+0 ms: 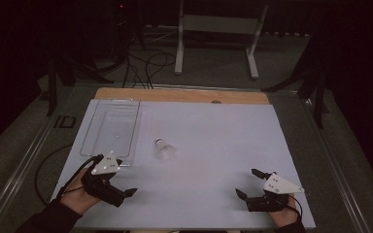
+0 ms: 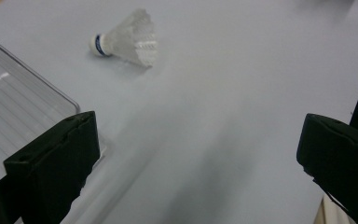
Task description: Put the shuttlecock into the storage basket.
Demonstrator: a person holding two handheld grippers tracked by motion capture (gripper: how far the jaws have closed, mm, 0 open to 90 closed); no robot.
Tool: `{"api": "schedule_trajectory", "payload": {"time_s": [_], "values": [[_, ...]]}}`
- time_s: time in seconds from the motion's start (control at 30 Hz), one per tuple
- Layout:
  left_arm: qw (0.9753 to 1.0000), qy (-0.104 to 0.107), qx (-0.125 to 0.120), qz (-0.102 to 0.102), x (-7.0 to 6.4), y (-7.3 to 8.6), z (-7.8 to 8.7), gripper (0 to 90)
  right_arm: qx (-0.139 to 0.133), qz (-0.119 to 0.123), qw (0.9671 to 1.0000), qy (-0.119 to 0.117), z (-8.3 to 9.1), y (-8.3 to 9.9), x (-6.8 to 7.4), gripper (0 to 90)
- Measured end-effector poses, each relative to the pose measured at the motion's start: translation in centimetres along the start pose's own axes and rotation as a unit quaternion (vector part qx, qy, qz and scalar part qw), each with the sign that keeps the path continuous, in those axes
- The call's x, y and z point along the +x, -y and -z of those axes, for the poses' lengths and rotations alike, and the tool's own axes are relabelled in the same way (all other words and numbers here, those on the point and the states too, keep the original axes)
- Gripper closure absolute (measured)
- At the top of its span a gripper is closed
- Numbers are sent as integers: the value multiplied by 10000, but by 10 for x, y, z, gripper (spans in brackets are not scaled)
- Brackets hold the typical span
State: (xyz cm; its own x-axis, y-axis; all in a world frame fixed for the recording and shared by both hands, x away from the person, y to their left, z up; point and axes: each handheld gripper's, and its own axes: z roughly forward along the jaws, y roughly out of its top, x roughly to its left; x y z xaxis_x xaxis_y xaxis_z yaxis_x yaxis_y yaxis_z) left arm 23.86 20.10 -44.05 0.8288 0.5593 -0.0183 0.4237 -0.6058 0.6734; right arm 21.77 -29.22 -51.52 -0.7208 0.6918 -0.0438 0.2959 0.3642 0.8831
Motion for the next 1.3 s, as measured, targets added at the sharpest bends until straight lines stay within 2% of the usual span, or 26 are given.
{"api": "schedule_trajectory", "payload": {"time_s": [0.33, 0.6, 0.8, 0.97, 1.13, 1.2, 1.3], "values": [[9995, 91, 307, -21, -1, -5, -4, 0, 9, 2, 10000, -8, 0, 0, 0, 95], [9971, 242, 717, -29, -1, -6, -12, 0, 62, -37, 10000, -54, -1, -1, 1, 95], [9943, 304, 1017, -44, -2, -6, -17, 0, 55, -42, 10000, -58, -1, -1, 1, 95], [9927, 373, 1146, -36, -1, -9, -19, 0, 67, -52, 9999, -60, -1, -1, 1, 95], [9893, 423, 1397, -70, -1, -12, -21, 0, 75, -50, 9999, -46, -1, -1, 1, 95], [9877, 509, 1478, -35, -1, -13, -23, 0, 79, -63, 9999, -49, -1, -1, 1, 95], [9860, 499, 1586, -82, -2, -14, -24, 0, 79, -76, 9999, -62, -1, 0, 1, 95]]}}
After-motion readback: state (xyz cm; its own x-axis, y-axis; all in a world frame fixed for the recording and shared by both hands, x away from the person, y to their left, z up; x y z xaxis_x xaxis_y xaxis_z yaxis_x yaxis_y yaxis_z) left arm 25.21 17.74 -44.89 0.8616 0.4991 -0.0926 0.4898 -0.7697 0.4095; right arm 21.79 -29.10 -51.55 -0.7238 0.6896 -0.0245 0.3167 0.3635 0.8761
